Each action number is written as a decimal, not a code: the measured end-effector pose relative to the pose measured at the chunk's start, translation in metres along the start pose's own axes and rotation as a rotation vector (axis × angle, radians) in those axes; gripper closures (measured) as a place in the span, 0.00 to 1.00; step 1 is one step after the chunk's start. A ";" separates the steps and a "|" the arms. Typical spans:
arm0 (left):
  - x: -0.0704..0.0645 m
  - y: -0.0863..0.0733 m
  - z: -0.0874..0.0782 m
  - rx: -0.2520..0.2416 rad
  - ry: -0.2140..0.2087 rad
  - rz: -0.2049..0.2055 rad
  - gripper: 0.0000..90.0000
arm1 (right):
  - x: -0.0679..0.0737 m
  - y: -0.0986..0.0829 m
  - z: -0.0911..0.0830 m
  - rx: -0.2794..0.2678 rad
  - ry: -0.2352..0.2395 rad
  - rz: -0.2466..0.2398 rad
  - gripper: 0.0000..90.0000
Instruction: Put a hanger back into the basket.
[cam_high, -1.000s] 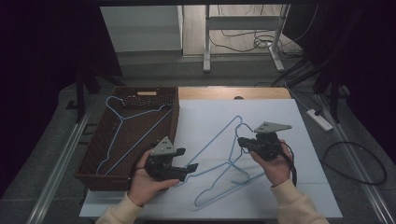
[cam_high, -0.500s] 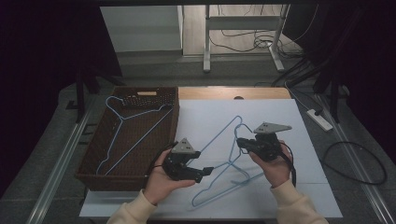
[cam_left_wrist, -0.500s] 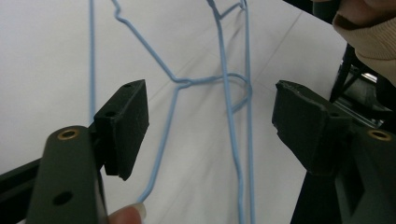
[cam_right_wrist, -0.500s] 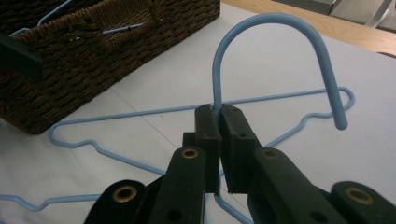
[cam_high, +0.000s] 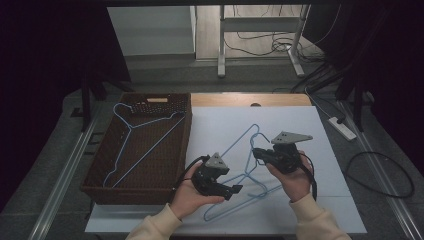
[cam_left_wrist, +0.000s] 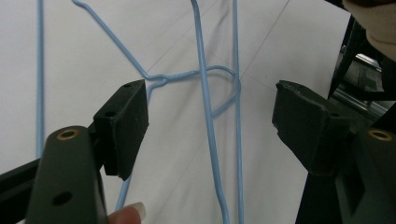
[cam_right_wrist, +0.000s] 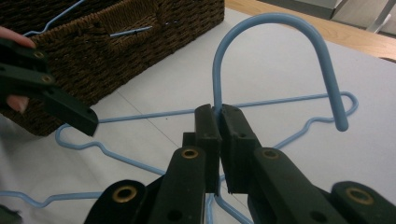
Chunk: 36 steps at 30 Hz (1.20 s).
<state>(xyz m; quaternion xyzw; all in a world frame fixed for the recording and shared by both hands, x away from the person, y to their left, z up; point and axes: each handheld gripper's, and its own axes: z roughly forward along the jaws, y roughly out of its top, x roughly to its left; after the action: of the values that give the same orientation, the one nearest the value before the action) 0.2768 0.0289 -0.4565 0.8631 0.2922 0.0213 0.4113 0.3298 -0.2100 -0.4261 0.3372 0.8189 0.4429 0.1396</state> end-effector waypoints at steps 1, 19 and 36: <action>0.000 0.000 0.000 0.000 0.000 0.000 0.31 | 0.001 0.000 0.000 0.000 0.002 0.001 0.96; 0.006 0.002 0.037 0.070 -0.054 -0.031 0.73 | 0.007 0.002 -0.001 -0.010 0.015 -0.010 0.96; 0.008 0.003 0.022 -0.003 -0.041 -0.056 0.95 | 0.006 0.002 -0.020 -0.125 0.045 -0.004 0.86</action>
<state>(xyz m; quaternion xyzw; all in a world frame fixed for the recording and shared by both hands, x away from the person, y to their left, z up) 0.2908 0.0162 -0.4704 0.8543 0.3080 -0.0074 0.4187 0.3153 -0.2178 -0.4129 0.3160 0.7933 0.5003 0.1430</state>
